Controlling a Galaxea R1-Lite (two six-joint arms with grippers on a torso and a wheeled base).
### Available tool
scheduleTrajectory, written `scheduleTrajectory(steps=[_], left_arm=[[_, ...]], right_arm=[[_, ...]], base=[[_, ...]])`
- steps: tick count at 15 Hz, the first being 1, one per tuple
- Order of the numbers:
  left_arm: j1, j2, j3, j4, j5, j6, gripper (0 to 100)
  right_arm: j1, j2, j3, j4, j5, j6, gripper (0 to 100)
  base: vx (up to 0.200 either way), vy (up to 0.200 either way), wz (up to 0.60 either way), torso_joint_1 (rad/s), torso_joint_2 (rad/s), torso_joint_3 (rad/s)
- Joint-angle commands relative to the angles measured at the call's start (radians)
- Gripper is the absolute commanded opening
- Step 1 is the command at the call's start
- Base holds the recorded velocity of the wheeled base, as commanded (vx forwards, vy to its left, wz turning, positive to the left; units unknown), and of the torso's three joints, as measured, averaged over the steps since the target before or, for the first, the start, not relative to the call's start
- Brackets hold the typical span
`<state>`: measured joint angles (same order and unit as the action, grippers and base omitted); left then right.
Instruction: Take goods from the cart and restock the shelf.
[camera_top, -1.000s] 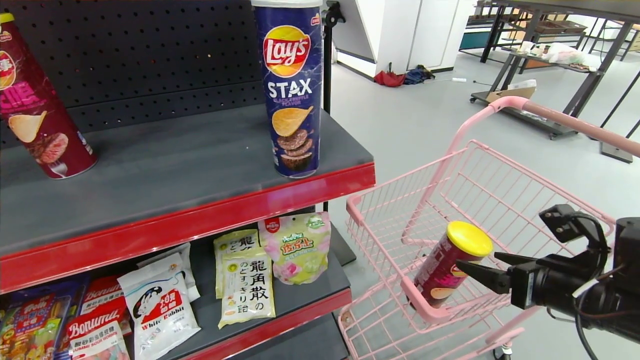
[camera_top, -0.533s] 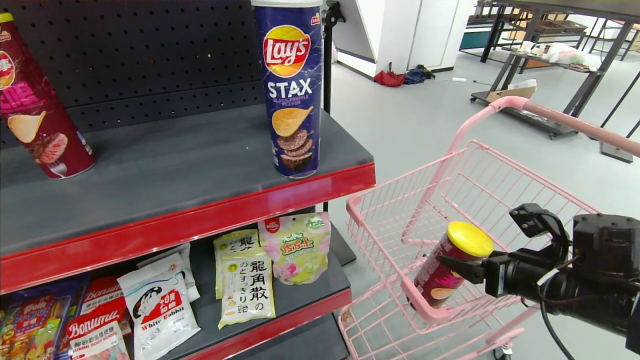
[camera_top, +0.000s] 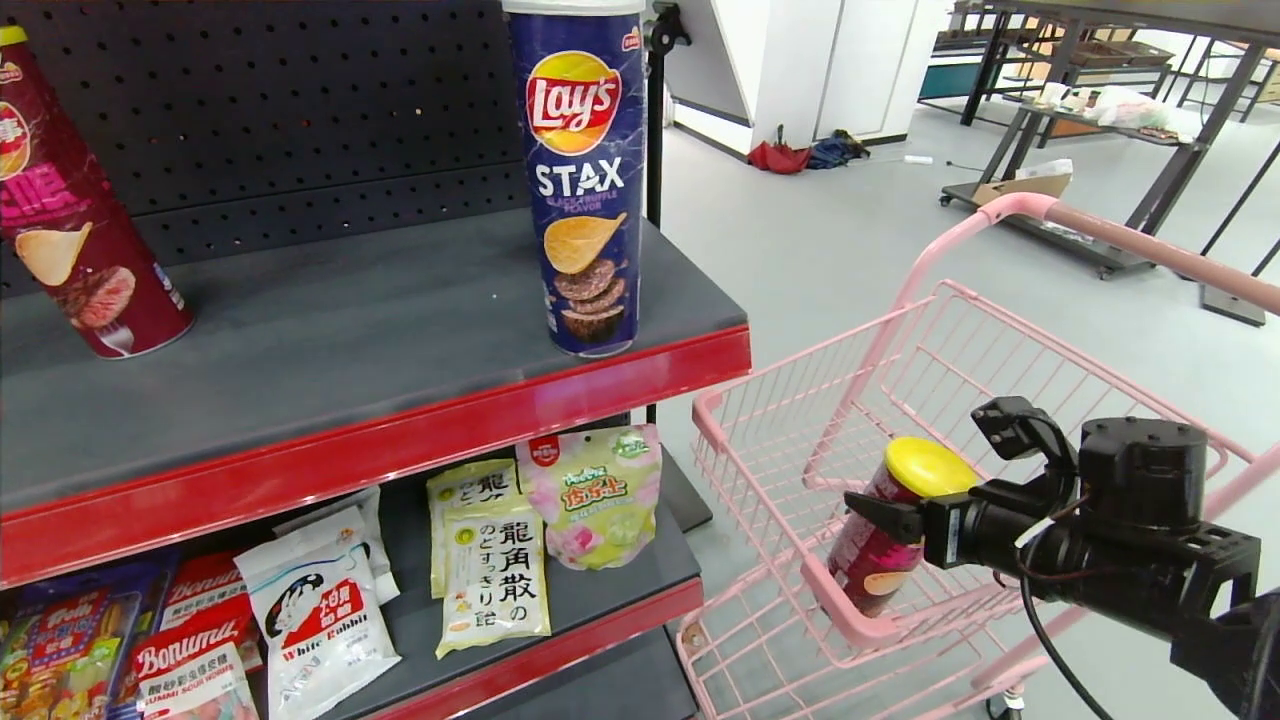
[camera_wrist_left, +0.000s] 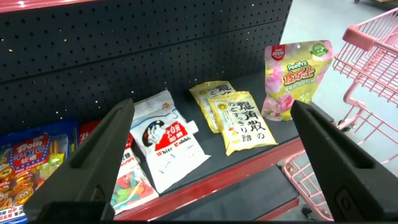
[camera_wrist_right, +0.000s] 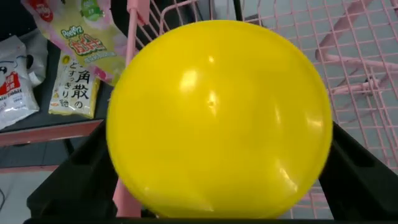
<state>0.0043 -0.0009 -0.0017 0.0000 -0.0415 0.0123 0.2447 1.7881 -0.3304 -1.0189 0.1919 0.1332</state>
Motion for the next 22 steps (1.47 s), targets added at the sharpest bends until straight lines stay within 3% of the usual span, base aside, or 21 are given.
scheduleTrajectory(steps=[1, 17, 18, 22], left_arm=[[0.0, 0.001, 0.0, 0.0, 0.0, 0.0, 100], [0.0, 0.001, 0.0, 0.0, 0.0, 0.001, 100], [0.0, 0.001, 0.0, 0.0, 0.0, 0.001, 100], [0.0, 0.001, 0.0, 0.0, 0.0, 0.001, 100]], right_arm=[[-0.002, 0.04, -0.001, 0.003, 0.0, 0.0, 100], [-0.01, 0.077, -0.033, -0.036, -0.04, 0.008, 100], [-0.008, 0.077, -0.036, -0.036, -0.042, 0.008, 0], [-0.01, 0.085, -0.027, -0.036, -0.04, 0.006, 0]], base=[[0.0, 0.0, 0.0, 0.0, 0.0, 0.0], [0.0, 0.0, 0.0, 0.0, 0.0, 0.0], [0.0, 0.0, 0.0, 0.0, 0.0, 0.0], [0.0, 0.0, 0.0, 0.0, 0.0, 0.0]])
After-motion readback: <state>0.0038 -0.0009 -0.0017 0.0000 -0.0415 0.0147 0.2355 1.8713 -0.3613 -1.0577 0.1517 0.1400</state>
